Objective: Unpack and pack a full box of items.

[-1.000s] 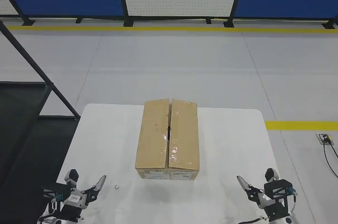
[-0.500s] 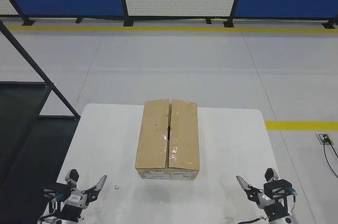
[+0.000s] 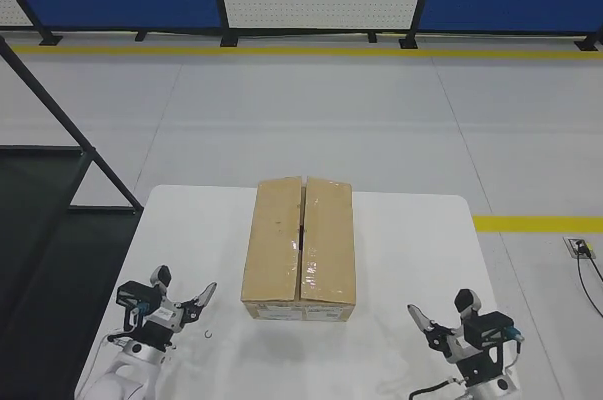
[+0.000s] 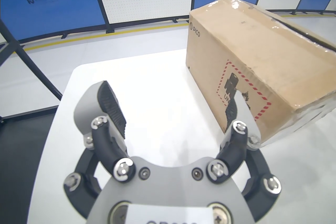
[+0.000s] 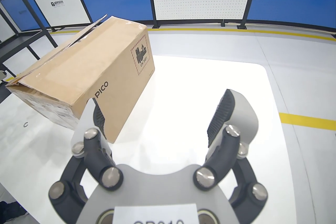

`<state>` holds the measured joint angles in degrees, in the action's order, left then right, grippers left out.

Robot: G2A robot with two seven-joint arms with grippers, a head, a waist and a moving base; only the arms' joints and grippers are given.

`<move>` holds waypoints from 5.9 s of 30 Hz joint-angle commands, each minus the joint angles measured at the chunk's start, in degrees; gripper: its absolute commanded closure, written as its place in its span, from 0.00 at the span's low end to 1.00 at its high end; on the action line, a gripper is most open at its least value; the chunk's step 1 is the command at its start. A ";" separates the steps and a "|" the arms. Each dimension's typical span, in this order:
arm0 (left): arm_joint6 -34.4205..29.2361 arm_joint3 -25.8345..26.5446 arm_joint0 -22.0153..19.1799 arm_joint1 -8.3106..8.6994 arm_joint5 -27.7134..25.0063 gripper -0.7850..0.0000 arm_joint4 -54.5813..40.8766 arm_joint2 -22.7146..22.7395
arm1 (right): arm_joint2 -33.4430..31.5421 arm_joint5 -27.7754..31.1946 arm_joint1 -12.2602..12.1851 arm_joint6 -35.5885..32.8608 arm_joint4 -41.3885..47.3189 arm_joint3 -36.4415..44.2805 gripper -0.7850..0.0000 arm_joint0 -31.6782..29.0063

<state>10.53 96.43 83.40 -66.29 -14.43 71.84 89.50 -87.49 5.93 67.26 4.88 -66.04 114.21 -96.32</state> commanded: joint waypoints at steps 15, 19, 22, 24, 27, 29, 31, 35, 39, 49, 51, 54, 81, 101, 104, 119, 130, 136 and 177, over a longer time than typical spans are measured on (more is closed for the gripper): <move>-3.93 -0.66 -2.51 -0.40 1.92 0.00 4.13 -4.23 | 3.90 2.48 0.09 0.52 -7.34 1.01 0.00 1.37; -4.05 -1.03 -3.14 -0.46 0.87 0.00 6.35 -5.82 | 6.26 3.19 0.12 1.82 -13.15 0.76 0.00 2.14; -3.97 -0.91 -3.17 -0.50 0.20 0.00 7.73 -6.83 | 6.87 4.13 0.13 1.96 -13.23 0.84 0.00 2.16; -3.96 -0.77 -3.05 -0.49 -0.34 0.00 8.61 -7.34 | 6.87 4.13 0.13 1.96 -13.23 0.84 0.00 2.16; -3.81 -0.58 -2.91 -0.47 -1.26 0.00 9.68 -7.98 | 6.87 4.13 0.13 1.96 -13.23 0.84 0.00 2.16; -3.27 -0.28 -2.75 -0.47 -1.50 0.00 10.70 -8.45 | 6.87 4.13 0.13 1.96 -13.23 0.84 0.00 2.16; -2.98 0.25 -2.54 -0.49 -1.84 0.00 11.33 -9.02 | 6.87 4.13 0.13 1.96 -13.23 0.84 0.00 2.16; -2.86 1.22 -2.25 -0.53 -2.62 0.00 12.56 -10.19 | 7.33 4.58 0.13 1.78 -14.06 1.00 0.00 2.31; -2.79 2.03 -2.37 -0.65 -2.81 0.00 13.78 -11.64 | 7.96 6.26 -0.02 2.61 -17.99 1.11 0.00 2.46; -1.58 4.21 -2.20 -0.76 -4.07 0.00 15.86 -13.92 | 10.27 3.97 -0.08 2.59 -28.85 3.09 0.00 2.19; -0.86 4.52 -1.54 -0.66 -3.66 0.00 14.79 -12.63 | 10.27 3.97 -0.08 2.59 -28.85 3.09 0.00 2.19; 0.07 4.26 -0.10 -0.40 -2.64 0.00 11.84 -8.96 | 10.27 3.97 -0.08 2.59 -28.85 3.09 0.00 2.19; -2.22 0.88 -3.85 -0.83 -6.16 0.00 15.18 -14.91 | 8.41 4.59 -0.18 6.99 -27.55 0.75 0.00 -0.08; -5.37 0.88 -8.83 -2.32 -6.04 0.00 17.04 -24.17 | 5.81 4.48 -0.33 11.00 -25.93 -0.93 0.00 -2.57; -5.22 0.88 -9.27 -2.47 -6.20 0.00 17.50 -25.10 | 5.57 4.68 -0.36 11.12 -26.11 -0.67 0.00 -2.95; -1.03 3.44 -2.41 0.00 -1.60 0.00 6.08 1.34 | 9.65 8.15 -0.19 5.72 -29.00 1.89 0.00 1.17; -0.88 2.39 0.06 0.36 0.29 0.00 3.73 7.32 | 14.50 4.27 0.71 4.73 -27.46 -0.17 0.00 4.40; -2.04 2.76 -0.71 0.20 0.62 0.00 1.10 7.02 | 15.48 3.13 0.84 4.01 -29.16 -0.76 0.00 4.61; -1.88 -0.67 -4.88 -0.20 1.88 0.00 -0.47 5.56 | 33.20 -29.26 8.04 7.31 -32.29 -17.20 0.00 13.69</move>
<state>8.63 95.78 78.53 -66.48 -12.52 71.40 95.06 -54.20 -23.10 75.23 12.35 -98.39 97.11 -82.79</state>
